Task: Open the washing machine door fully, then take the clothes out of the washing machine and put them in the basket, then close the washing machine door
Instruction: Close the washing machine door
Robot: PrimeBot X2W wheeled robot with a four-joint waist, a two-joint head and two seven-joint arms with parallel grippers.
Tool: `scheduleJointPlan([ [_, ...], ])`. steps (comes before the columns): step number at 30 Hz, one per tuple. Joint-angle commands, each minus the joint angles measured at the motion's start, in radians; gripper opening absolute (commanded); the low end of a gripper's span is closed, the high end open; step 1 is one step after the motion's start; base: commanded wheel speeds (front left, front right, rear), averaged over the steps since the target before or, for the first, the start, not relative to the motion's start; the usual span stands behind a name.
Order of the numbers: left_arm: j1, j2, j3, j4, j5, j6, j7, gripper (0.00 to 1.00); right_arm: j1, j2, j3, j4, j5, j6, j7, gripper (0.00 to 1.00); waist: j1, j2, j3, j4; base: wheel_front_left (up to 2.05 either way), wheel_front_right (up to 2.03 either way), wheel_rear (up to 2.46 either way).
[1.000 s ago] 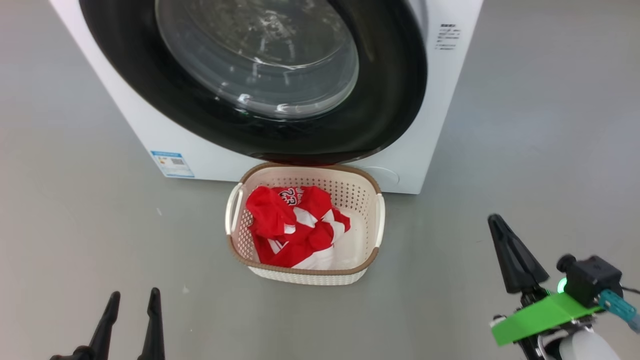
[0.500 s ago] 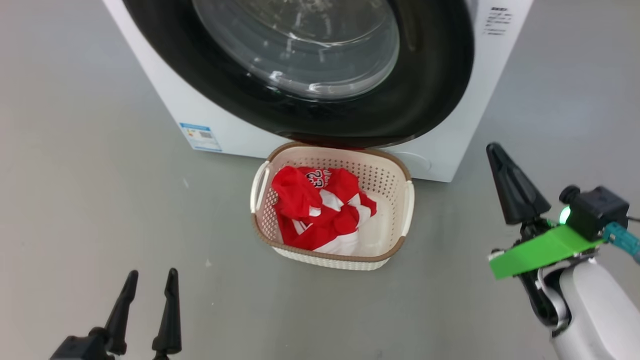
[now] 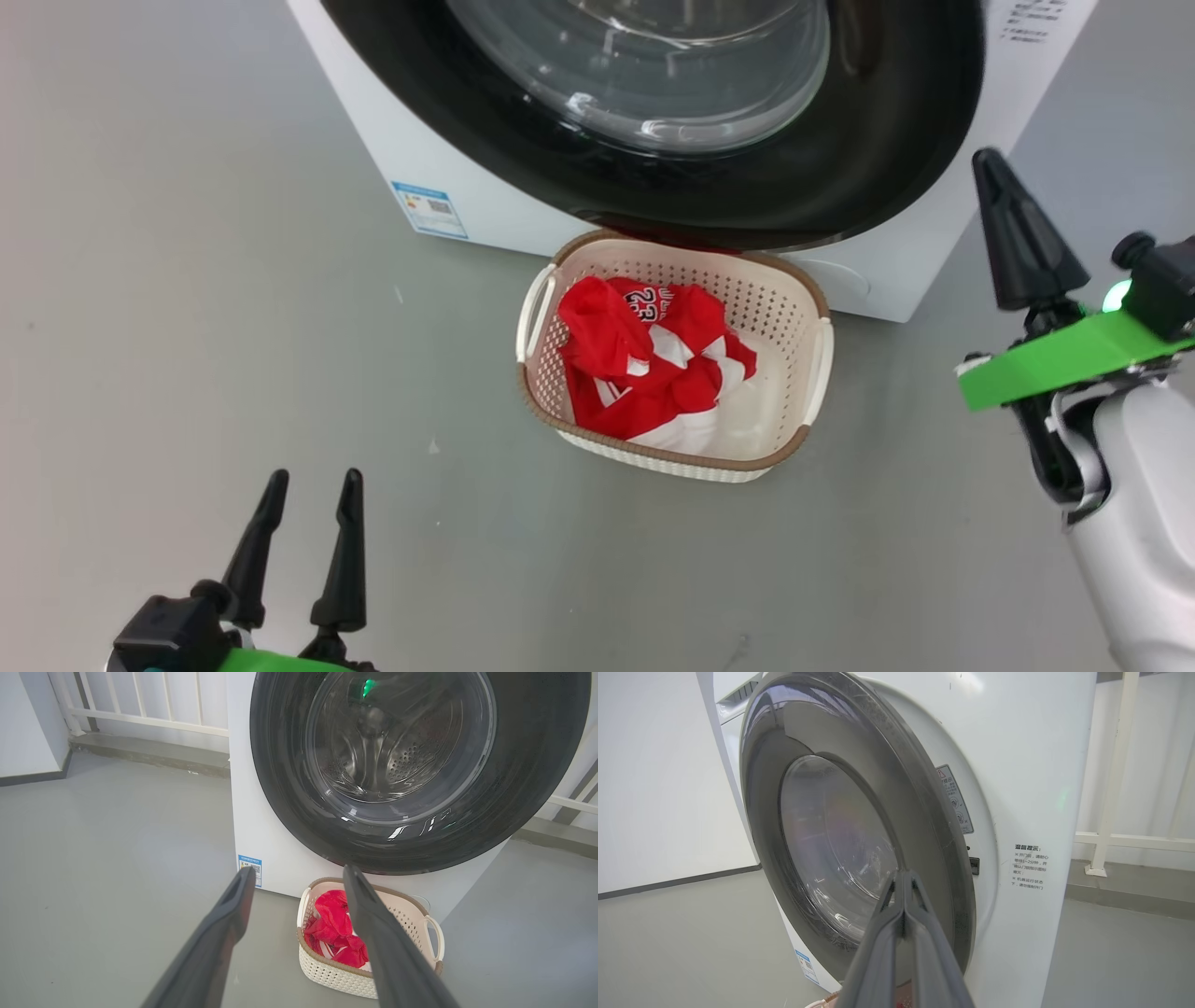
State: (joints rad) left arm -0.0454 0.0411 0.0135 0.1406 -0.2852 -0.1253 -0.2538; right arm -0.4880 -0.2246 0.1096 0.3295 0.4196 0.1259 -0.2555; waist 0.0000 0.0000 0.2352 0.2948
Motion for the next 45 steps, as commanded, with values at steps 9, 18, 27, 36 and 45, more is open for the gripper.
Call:
scheduleJointPlan([
  [9,-0.049,0.009,0.001,-0.029,-0.028,-0.005,-0.008,1.0,-0.119,-0.029,-0.003,0.035,0.009,0.005,-0.006,0.0,0.0,0.0,0.048,0.062,0.0,0.0,0.0],
  [18,-0.071,0.009,-0.023,-0.035,-0.047,-0.005,-0.008,1.0,-0.194,-0.047,-0.031,0.073,0.021,0.005,-0.006,0.0,0.0,0.0,0.087,0.099,0.0,0.0,0.0],
  [27,-0.097,0.009,-0.045,-0.047,-0.066,-0.005,-0.008,1.0,-0.27,-0.067,-0.082,0.104,0.018,0.005,-0.006,0.0,0.0,0.0,0.138,0.128,0.0,0.0,0.0],
  [36,-0.118,0.009,-0.066,-0.056,-0.083,-0.005,-0.008,1.0,-0.335,-0.091,-0.129,0.118,0.011,0.005,-0.006,0.0,0.0,0.0,0.179,0.155,0.0,0.0,0.0],
  [45,-0.133,0.009,-0.078,-0.06,-0.094,-0.005,-0.008,1.0,-0.391,-0.085,-0.184,0.108,-0.012,0.005,-0.006,0.0,0.0,0.0,0.204,0.17,0.0,0.0,0.0],
])
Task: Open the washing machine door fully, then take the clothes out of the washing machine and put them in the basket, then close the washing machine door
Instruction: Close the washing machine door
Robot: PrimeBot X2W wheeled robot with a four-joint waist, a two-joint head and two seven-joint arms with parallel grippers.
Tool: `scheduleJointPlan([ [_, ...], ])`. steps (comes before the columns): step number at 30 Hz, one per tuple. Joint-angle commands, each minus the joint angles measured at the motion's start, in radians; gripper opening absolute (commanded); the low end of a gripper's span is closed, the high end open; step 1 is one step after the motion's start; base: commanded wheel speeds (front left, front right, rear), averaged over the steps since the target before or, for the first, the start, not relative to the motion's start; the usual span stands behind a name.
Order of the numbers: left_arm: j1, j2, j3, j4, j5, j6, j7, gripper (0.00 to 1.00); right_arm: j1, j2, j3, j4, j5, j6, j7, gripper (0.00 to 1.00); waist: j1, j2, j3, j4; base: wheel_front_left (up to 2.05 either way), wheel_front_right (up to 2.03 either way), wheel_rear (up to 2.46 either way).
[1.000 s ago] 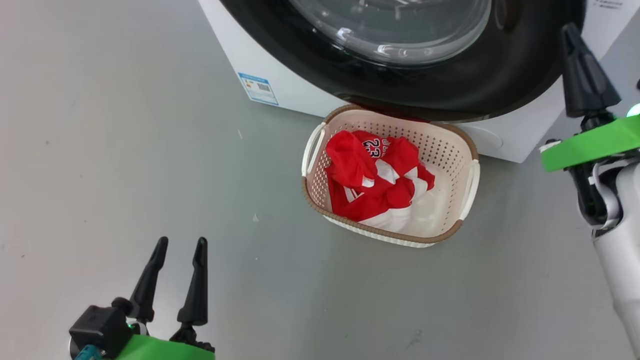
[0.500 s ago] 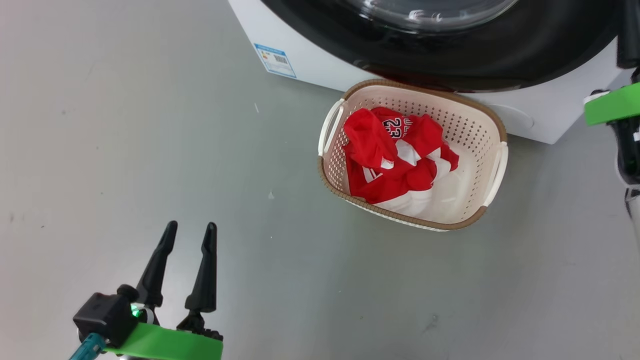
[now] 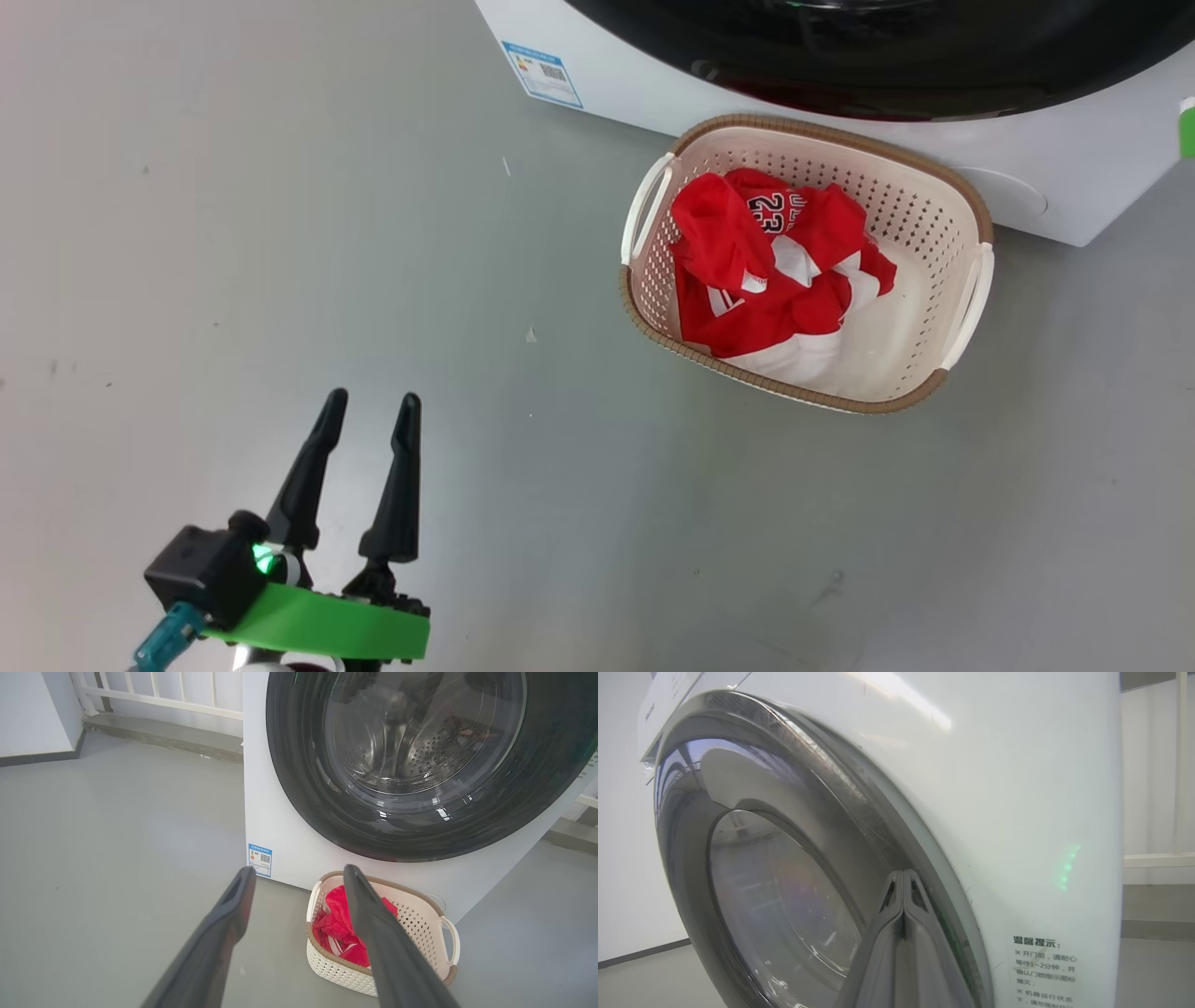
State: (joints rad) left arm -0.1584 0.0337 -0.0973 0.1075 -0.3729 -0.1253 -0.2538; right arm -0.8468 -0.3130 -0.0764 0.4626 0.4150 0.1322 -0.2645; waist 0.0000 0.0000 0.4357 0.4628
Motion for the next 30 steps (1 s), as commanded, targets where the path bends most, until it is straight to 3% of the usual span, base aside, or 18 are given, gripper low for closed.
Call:
scheduleJointPlan([
  [1,-0.022,0.017,0.032,-0.026,-0.007,-0.005,-0.008,1.0,-0.038,0.005,-0.004,-0.026,-0.012,-0.002,0.003,0.0,0.0,0.0,0.006,0.003,0.0,0.0,0.0],
  [11,-0.032,0.017,0.038,-0.008,-0.006,-0.005,-0.008,1.0,0.001,0.01,0.091,-0.049,-0.023,-0.002,0.003,0.0,0.0,0.0,-0.013,-0.018,0.0,0.0,0.0],
  [18,-0.018,0.017,0.061,0.005,0.013,-0.005,-0.008,1.0,0.127,0.006,0.149,-0.097,-0.013,-0.002,0.003,0.52,0.0,0.0,-0.063,-0.046,0.0,0.0,0.0],
  [21,-0.011,0.017,0.076,0.01,0.025,-0.005,-0.008,1.0,0.18,0.004,0.155,-0.118,-0.005,-0.002,0.003,1.0,0.0,0.0,-0.083,-0.061,0.0,0.0,0.0],
  [30,0.009,0.017,0.111,0.022,0.064,-0.005,-0.008,1.0,0.322,0.009,0.141,-0.173,0.001,-0.002,0.003,1.0,0.0,0.0,-0.134,-0.107,0.0,0.0,0.0],
])
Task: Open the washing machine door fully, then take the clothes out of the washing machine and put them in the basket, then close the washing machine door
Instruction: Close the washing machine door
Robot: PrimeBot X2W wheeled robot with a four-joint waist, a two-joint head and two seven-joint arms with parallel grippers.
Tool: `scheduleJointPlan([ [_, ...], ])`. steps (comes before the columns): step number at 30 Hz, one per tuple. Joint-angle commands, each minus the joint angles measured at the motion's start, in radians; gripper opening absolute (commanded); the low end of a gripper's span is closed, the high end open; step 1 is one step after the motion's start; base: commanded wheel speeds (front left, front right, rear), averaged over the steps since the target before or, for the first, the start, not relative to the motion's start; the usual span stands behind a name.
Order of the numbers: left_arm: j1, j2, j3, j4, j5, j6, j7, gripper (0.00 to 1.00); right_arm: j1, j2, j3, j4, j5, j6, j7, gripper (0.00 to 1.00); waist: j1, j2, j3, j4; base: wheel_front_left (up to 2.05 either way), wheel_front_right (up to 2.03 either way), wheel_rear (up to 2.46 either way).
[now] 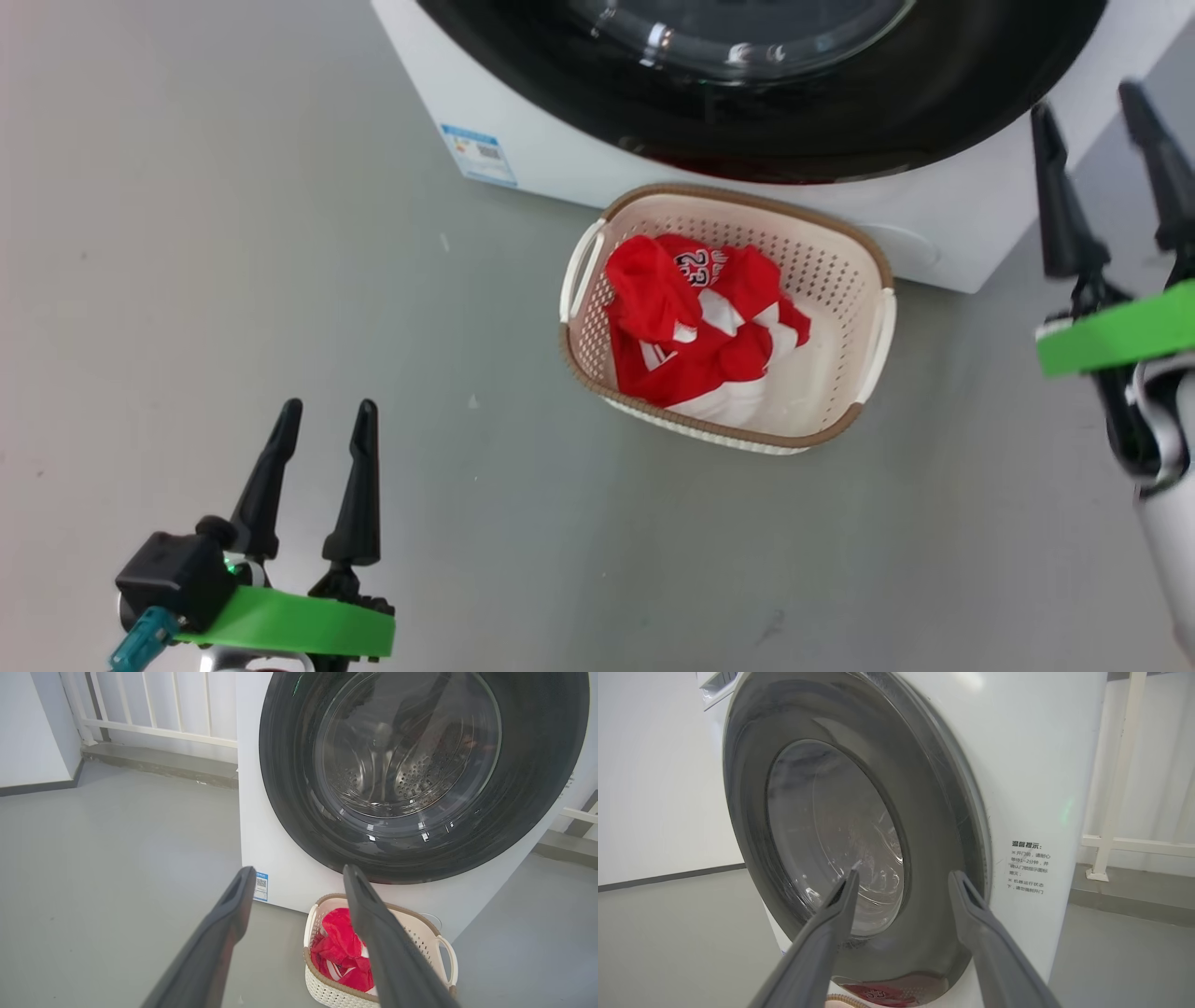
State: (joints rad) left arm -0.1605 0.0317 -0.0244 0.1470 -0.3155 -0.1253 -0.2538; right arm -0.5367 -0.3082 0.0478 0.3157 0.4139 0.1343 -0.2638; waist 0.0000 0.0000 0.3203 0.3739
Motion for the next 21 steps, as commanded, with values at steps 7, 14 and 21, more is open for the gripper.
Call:
scheduleJointPlan([
  [7,0.027,0.018,0.056,-0.005,0.032,-0.005,-0.008,1.0,0.174,0.031,0.002,-0.066,-0.006,-0.004,0.002,1.0,0.0,0.0,-0.073,-0.06,0.0,0.0,0.0],
  [14,0.044,0.032,0.064,0.004,0.046,-0.005,-0.008,1.0,0.309,0.063,-0.02,-0.096,-0.012,-0.004,0.002,1.0,0.0,0.0,-0.122,-0.102,0.0,0.0,0.0],
  [21,0.059,0.061,0.066,0.017,0.044,-0.005,-0.008,1.0,0.405,0.087,-0.049,-0.103,-0.023,-0.004,0.002,1.0,0.0,0.0,-0.162,-0.143,0.0,0.0,0.0],
])
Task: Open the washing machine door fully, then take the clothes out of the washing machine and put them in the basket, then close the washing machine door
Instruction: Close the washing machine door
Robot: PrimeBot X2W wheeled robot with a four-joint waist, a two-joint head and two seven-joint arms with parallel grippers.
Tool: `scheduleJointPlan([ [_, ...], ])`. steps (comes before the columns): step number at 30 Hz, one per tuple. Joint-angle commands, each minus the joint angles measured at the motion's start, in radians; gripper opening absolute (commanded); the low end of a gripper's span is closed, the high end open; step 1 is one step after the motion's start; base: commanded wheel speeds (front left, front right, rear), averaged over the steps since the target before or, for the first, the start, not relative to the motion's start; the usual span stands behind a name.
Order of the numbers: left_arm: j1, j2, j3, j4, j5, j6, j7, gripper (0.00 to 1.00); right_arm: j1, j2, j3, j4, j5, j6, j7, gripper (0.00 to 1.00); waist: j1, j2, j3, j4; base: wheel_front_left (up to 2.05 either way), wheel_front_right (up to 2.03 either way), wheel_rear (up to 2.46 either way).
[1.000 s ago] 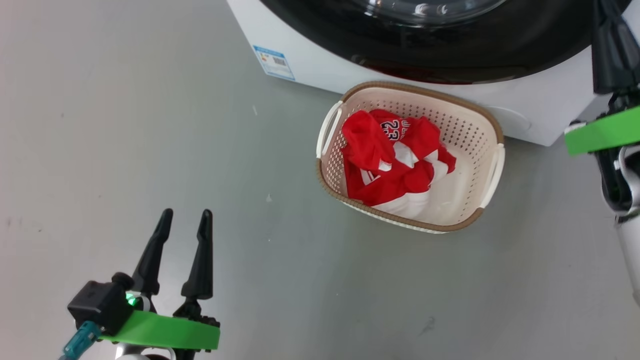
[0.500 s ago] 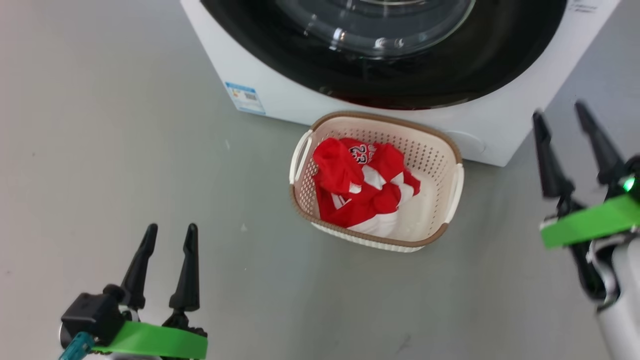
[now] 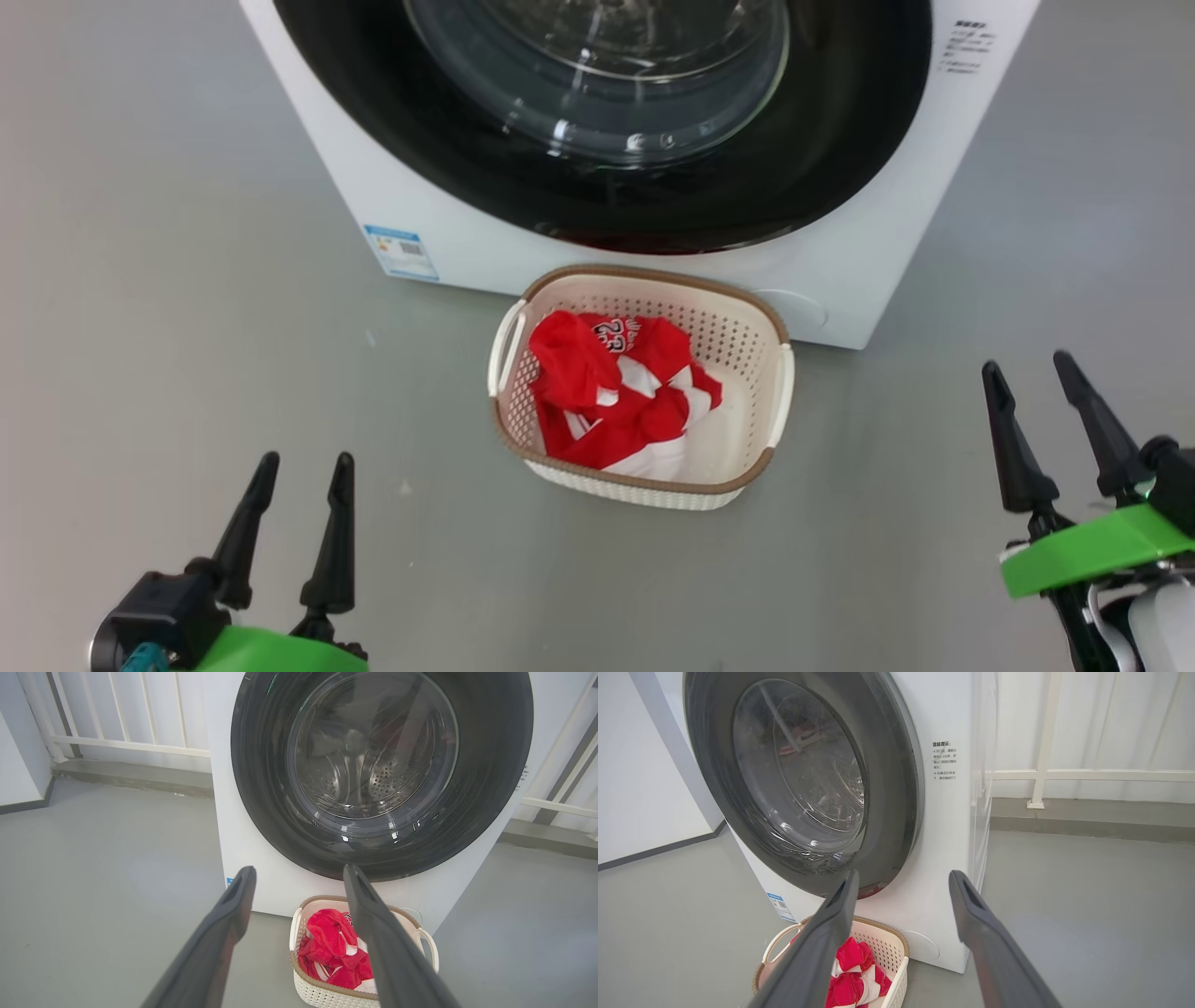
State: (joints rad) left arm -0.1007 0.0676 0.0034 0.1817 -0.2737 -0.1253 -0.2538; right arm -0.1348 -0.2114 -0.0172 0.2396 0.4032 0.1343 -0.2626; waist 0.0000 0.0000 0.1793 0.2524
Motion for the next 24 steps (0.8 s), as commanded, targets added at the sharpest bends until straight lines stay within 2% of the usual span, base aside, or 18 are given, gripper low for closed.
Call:
scheduleJointPlan([
  [1,0.001,0.029,0.038,-0.016,0.003,-0.005,-0.008,1.0,0.014,-0.008,0.013,-0.027,-0.015,-0.004,0.001,1.0,0.0,0.0,-0.027,-0.028,0.0,0.0,0.0],
  [24,0.046,0.059,0.07,-0.02,0.032,-0.005,-0.008,1.0,0.158,0.038,-0.037,-0.049,-0.026,-0.004,0.001,1.0,0.0,0.0,-0.084,-0.175,0.0,0.0,0.0],
])
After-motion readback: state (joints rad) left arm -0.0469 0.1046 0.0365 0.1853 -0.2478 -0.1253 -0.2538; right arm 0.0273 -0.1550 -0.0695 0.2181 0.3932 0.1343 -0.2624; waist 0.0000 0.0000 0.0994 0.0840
